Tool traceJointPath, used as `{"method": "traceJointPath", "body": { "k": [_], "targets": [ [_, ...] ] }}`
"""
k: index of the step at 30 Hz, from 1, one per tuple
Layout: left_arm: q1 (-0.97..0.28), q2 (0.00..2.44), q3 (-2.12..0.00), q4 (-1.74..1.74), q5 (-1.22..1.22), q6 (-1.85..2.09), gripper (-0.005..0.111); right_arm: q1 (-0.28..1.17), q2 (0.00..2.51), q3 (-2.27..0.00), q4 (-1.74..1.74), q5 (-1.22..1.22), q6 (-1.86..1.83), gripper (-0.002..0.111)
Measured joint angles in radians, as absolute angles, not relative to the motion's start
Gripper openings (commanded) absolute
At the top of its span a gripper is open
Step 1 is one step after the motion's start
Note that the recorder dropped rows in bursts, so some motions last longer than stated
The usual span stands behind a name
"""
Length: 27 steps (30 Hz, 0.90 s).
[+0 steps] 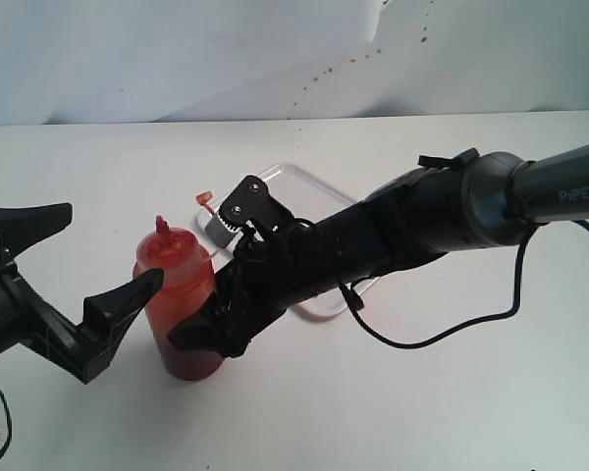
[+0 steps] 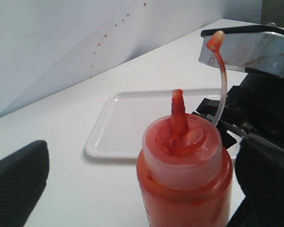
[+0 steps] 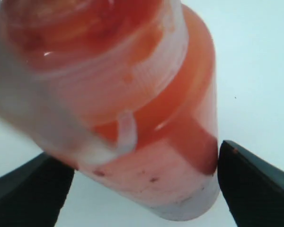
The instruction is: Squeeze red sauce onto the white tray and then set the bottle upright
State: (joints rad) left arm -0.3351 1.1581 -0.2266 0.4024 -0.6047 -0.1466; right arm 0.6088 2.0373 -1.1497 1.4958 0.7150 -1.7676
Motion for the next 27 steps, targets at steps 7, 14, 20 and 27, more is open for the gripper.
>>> {"method": "traceJointPath", "body": {
  "k": [7, 14, 20, 27],
  "targets": [
    [-0.335, 1.158, -0.227, 0.402, -0.605, -0.147, 0.105, 0.607, 2.037, -1.15, 1.483, 0.715, -1.731, 0.076],
    [-0.335, 1.158, -0.227, 0.402, -0.605, -0.147, 0.105, 0.556, 2.037, -1.15, 1.436, 0.745, -1.673, 0.076],
    [-0.335, 1.158, -0.227, 0.402, -0.605, -0.147, 0.105, 0.492, 2.037, -1.15, 1.432, 0.854, -1.647, 0.076],
    [-0.335, 1.158, -0.227, 0.402, -0.605, -0.147, 0.105, 0.442, 2.037, -1.15, 1.431, 0.991, -1.647, 0.076]
  ]
}}
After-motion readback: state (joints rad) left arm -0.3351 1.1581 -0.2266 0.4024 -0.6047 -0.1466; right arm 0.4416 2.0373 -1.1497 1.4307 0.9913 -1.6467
